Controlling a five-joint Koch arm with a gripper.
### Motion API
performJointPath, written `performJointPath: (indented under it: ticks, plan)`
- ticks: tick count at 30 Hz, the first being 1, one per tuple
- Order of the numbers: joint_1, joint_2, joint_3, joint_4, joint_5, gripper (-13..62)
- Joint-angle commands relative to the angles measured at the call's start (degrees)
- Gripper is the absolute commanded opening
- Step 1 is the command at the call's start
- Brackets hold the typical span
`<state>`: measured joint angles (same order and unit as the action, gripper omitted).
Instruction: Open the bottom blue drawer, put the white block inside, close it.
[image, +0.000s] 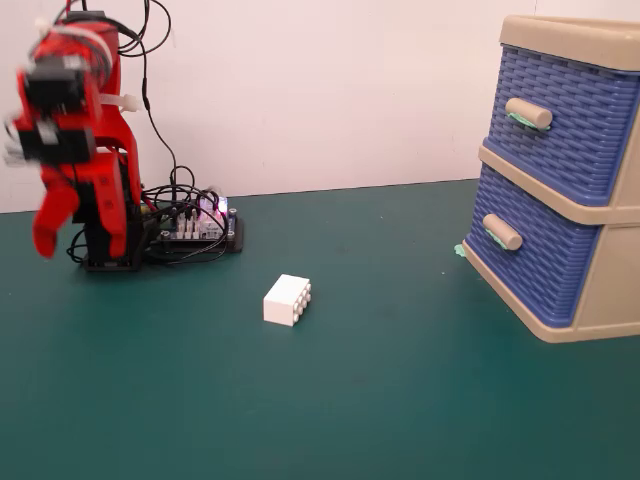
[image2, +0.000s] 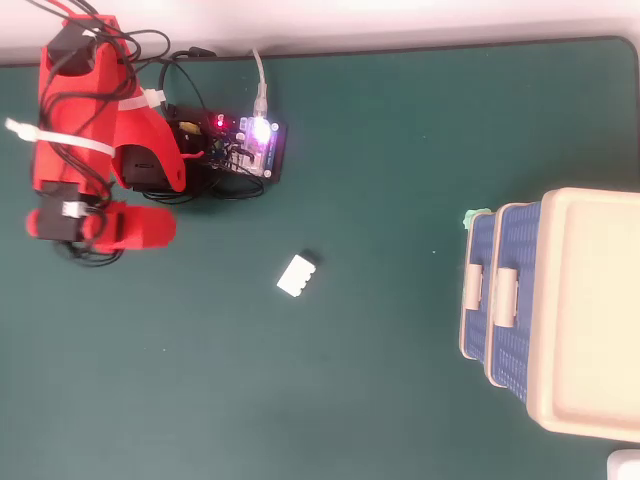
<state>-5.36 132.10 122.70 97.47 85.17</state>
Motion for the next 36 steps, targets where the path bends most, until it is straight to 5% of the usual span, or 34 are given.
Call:
performJointPath:
  ticks: [1, 6, 13, 16, 22, 30, 36]
  plan:
    - [-0.79, 2.64, -9.58, 3.96, 4.04, 34.0]
    - [-10.02, 0.26, -28.39, 3.78, 22.06, 33.9]
    - [-59.24, -7.29, -29.0, -19.34, 65.57, 33.9]
    - [-66.88, -16.17, -28.92, -37.97, 76.29, 34.0]
    - [-74.44, -33.05, -25.49, -70.66, 80.95, 33.9]
    - [-77.17, -42.28, -2.55, -124.54, 80.6, 33.8]
    - [-78.75, -63.19, -2.29, -158.82, 80.68, 33.8]
